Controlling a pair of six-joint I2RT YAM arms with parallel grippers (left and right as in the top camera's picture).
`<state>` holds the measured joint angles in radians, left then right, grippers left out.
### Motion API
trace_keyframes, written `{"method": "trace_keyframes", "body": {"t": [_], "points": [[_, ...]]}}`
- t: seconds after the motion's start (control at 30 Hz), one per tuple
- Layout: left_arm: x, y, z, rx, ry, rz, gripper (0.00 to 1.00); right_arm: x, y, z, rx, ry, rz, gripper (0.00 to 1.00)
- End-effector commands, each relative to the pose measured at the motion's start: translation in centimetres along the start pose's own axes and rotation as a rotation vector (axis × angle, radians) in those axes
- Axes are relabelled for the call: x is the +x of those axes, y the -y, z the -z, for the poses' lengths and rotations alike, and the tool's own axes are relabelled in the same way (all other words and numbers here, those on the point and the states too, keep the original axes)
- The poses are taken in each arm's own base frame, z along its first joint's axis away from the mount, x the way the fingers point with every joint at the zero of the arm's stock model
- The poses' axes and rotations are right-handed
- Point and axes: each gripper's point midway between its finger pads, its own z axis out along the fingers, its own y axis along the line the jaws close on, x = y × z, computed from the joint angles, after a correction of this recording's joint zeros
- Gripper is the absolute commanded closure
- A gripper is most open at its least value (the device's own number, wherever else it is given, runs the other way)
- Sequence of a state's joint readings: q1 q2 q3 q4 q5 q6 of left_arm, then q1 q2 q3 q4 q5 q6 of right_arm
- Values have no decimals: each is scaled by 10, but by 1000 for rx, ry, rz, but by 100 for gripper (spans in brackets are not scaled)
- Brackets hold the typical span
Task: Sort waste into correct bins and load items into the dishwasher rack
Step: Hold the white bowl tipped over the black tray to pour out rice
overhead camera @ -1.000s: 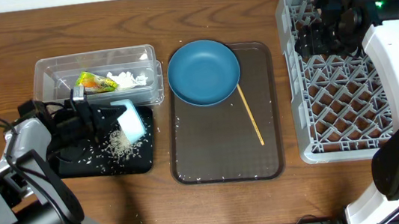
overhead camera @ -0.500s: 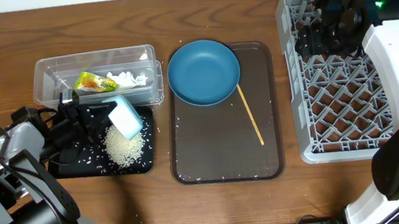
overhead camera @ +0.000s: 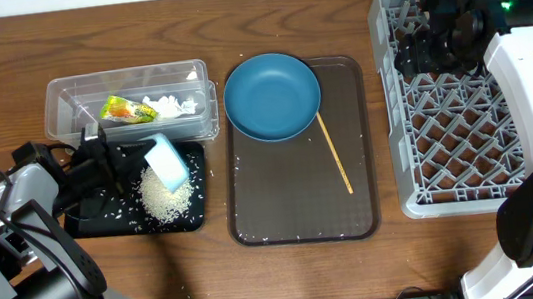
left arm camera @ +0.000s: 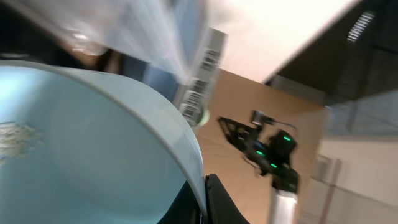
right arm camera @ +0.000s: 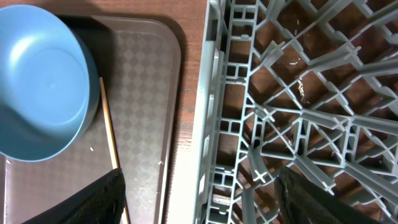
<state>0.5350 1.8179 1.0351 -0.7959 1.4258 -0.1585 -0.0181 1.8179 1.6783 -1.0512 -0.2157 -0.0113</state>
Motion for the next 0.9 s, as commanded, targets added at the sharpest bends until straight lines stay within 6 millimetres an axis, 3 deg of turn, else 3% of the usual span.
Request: {"method": "trace_keyframes", "body": {"t": [0.0,0.1,0.3,0.37,0.53,0.63,0.77,0.87], "points": [[-3,-16,2,-79,22,28,94,2,-2,-3,0,-11,16,24],[5,22,3,144,-16,-155,94,2,-2,-3,0,-12,16,24],[1,5,3,42,1,-121,94,2,-2,-3,0,-11,16,24],[7,23,4,147,-13,-177,94,2,-2,-3,0,-12,16,24],[3,10,6,68,5,-160,94,4,-2,-3,0,-16,15,24],[7,24,7,150,-3,-217,94,4,-2,-3,0,-16,15,23],[0,1,9,17,22,-122,94,4,-2,-3,0,-16,15,23],[9,24,10,152,5,-219,94,4,-2,-3,0,-16,16,23]]}}
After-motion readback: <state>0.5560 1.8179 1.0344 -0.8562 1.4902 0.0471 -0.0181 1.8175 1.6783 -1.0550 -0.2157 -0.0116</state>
